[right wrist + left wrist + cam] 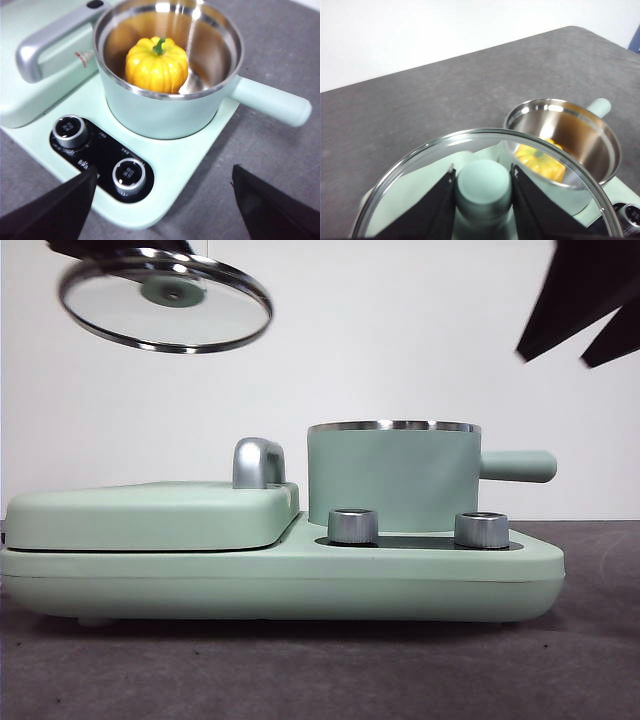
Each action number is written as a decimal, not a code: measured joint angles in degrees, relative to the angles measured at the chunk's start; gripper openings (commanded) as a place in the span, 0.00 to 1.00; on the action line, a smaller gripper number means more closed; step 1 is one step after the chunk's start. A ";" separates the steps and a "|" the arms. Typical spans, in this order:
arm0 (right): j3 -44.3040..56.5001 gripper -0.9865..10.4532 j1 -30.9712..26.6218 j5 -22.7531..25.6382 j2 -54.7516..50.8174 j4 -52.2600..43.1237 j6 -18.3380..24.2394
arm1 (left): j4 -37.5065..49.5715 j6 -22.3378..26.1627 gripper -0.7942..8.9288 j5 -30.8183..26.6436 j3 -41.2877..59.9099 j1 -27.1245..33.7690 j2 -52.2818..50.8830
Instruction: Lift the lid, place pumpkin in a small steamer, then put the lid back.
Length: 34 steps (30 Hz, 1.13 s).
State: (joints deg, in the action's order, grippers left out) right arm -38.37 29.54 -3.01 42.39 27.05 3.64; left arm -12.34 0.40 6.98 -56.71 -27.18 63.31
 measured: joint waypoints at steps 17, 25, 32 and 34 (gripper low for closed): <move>1.22 0.45 0.00 0.09 -12.41 15.47 -2.67 | 27.26 2.99 0.09 0.46 0.00 -9.07 18.01; 1.25 0.45 0.00 0.07 -12.41 18.84 -4.13 | 32.28 3.26 0.09 0.50 -1.81 -10.23 26.08; 1.25 0.45 0.00 0.04 -12.41 18.82 -4.15 | 32.28 4.24 0.09 1.31 -5.88 -11.26 30.60; 1.25 0.45 0.00 0.07 -12.41 18.82 -4.15 | 32.50 4.52 0.09 1.95 -7.17 -11.45 31.54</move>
State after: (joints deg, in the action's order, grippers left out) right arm -37.12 29.54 -2.94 29.98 45.87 -0.51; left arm 20.16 4.93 8.93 -63.88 -38.63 94.85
